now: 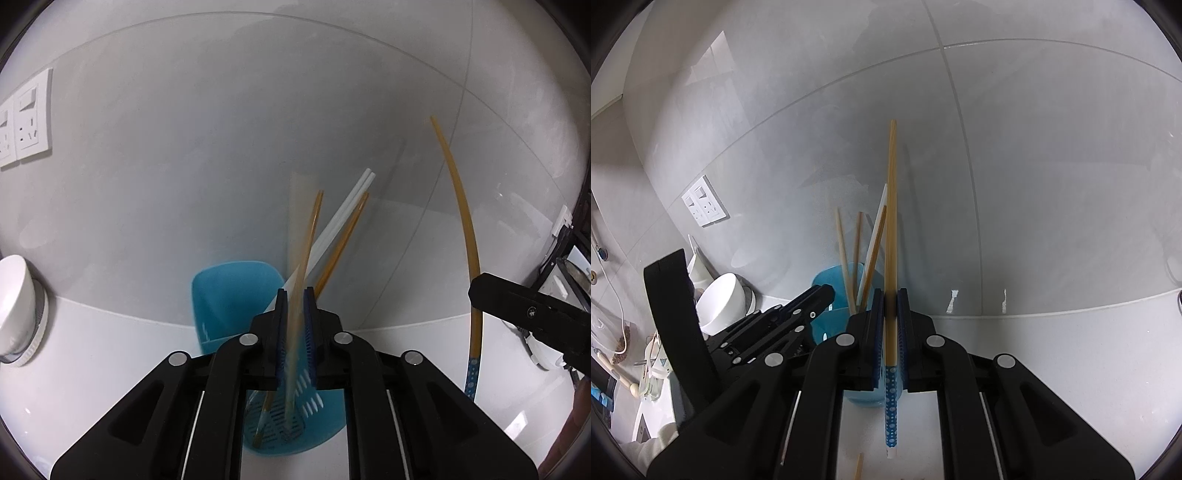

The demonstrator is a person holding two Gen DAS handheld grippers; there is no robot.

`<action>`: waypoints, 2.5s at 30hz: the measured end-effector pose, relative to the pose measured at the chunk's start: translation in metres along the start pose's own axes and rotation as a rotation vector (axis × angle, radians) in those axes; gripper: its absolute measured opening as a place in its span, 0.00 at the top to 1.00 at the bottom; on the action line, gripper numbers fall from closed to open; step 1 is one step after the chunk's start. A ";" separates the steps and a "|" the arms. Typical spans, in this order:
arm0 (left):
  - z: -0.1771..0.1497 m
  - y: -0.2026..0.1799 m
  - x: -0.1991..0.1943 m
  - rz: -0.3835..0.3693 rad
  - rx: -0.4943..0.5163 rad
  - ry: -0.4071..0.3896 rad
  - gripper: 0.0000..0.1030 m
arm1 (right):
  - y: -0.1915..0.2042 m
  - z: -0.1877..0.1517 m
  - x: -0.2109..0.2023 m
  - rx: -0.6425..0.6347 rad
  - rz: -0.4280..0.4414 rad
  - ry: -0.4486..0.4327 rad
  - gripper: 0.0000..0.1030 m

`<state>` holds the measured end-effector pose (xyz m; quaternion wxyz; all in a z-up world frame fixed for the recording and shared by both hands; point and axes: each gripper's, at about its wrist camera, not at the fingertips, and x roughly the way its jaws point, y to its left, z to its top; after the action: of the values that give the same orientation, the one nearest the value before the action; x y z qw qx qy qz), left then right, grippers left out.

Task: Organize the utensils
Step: 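Carry both chopsticks to the blue holder while the left gripper drops its chopstick inside, then lower the blue-dotted chopstick into the holder, open the right gripper, withdraw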

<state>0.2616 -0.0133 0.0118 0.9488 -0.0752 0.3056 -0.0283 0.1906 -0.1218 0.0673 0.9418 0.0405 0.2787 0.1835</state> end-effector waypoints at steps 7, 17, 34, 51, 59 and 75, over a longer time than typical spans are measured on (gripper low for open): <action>0.004 0.011 -0.019 0.054 -0.037 0.068 0.42 | 0.003 0.002 -0.001 -0.010 0.010 -0.006 0.94; -0.002 0.040 -0.057 0.115 -0.068 0.113 0.10 | 0.020 0.009 -0.002 -0.005 0.082 -0.077 0.94; -0.004 0.077 -0.070 0.180 -0.121 0.154 0.06 | 0.047 0.011 0.019 -0.022 0.116 -0.237 0.94; -0.006 0.089 -0.077 0.186 -0.150 0.150 0.06 | 0.054 -0.020 0.058 -0.051 0.061 -0.180 0.94; -0.007 0.093 -0.078 0.194 -0.168 0.136 0.06 | 0.051 -0.034 0.071 -0.056 0.038 -0.126 0.94; -0.005 0.084 -0.080 0.164 -0.167 0.123 0.06 | 0.043 -0.033 0.043 -0.088 -0.077 -0.111 0.42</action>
<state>0.1940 0.0768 0.0403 0.9178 -0.1269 0.3697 0.0701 0.1922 -0.0670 0.0255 0.9630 -0.0014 0.2191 0.1567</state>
